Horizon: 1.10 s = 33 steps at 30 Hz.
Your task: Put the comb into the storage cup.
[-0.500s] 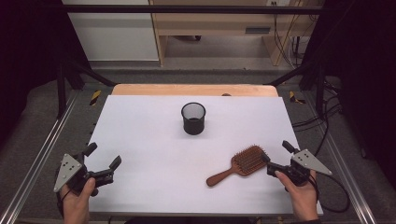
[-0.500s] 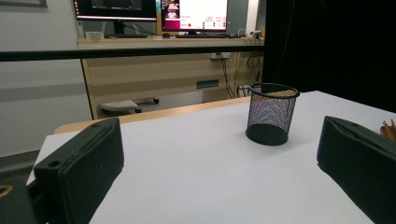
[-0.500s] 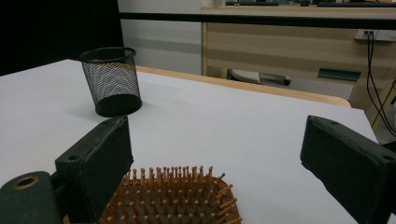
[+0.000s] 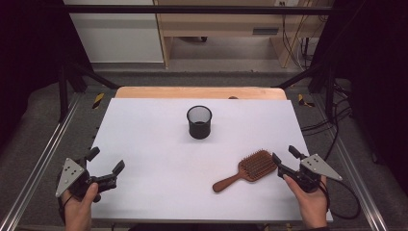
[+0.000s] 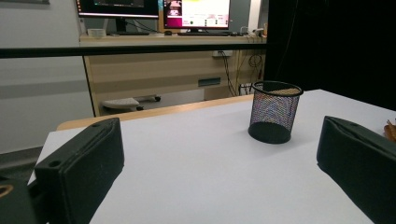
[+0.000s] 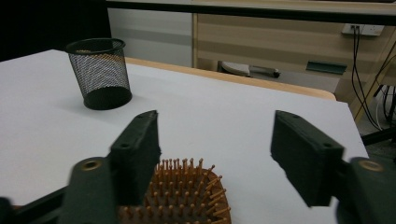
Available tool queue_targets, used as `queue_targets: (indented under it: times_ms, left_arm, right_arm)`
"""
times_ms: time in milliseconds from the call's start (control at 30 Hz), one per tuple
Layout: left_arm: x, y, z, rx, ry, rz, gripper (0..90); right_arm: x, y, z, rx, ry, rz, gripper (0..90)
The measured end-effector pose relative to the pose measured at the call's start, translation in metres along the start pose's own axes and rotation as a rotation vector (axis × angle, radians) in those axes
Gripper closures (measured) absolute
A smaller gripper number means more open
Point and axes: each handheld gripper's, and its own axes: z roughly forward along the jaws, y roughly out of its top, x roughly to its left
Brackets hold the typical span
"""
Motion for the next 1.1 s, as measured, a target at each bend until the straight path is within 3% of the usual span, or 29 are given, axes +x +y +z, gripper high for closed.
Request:
queue_targets:
  times_ms: [133, 433, 600, 700, 833, 1100]
  left_arm:
    - [0.000, 0.000, 0.000, 0.001, 0.001, 0.001, 1.1]
    - [0.000, 0.000, 0.000, 0.000, 0.002, -0.002, 1.1]
    - [0.000, 0.000, 0.000, 0.003, 0.002, 0.001, 1.1]
    - [0.000, -0.001, 0.000, 0.005, 0.004, 0.000, 1.1]
    - [0.000, -0.001, 0.001, 0.008, 0.004, 0.002, 1.2]
    - [0.001, -0.001, 0.001, 0.004, 0.005, -0.004, 1.4]
  right_arm:
    - [-0.002, 0.000, -0.001, 0.011, -0.027, 0.000, 44.9]
    - [-0.003, 0.001, -0.001, 0.007, -0.055, -0.001, 52.1]
    - [-0.004, 0.001, 0.012, 0.049, -0.066, -0.012, 60.3]
    - [-0.007, -0.001, 0.023, 0.119, -0.074, -0.036, 71.5]
    - [-0.008, -0.004, 0.027, 0.195, -0.056, -0.027, 81.8]
    - [-0.013, -0.011, 0.036, 0.312, -0.055, -0.005, 89.7]
